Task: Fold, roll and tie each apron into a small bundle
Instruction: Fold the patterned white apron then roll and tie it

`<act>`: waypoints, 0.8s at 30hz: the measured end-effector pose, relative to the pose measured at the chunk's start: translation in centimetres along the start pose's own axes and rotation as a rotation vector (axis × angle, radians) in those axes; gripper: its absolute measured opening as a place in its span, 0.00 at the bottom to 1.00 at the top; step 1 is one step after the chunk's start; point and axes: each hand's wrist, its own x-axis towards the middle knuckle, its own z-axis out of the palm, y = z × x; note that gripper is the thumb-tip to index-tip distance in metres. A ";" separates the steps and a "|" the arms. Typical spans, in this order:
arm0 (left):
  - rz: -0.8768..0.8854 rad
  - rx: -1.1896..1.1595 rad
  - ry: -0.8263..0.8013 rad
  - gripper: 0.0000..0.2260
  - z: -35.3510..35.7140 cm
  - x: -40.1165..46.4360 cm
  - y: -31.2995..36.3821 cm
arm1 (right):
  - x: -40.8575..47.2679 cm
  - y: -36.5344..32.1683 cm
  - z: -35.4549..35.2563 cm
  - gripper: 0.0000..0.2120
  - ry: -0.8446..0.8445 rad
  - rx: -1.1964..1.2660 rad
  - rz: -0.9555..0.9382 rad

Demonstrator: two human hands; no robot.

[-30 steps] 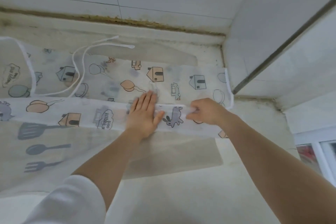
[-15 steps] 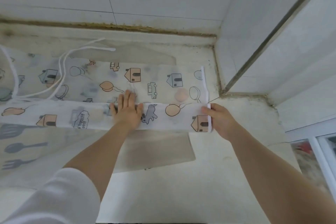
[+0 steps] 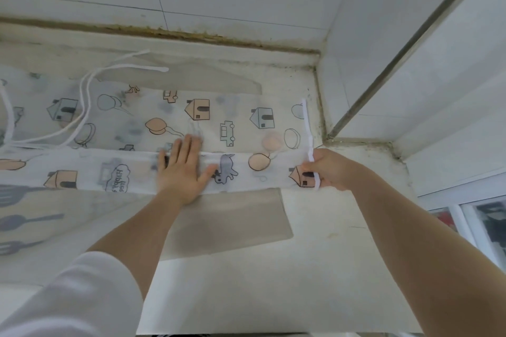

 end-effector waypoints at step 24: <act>0.107 0.170 -0.110 0.43 -0.3 -0.1 0.2 | 0.6 -4.2 11.6 0.13 0.412 -1.412 -0.530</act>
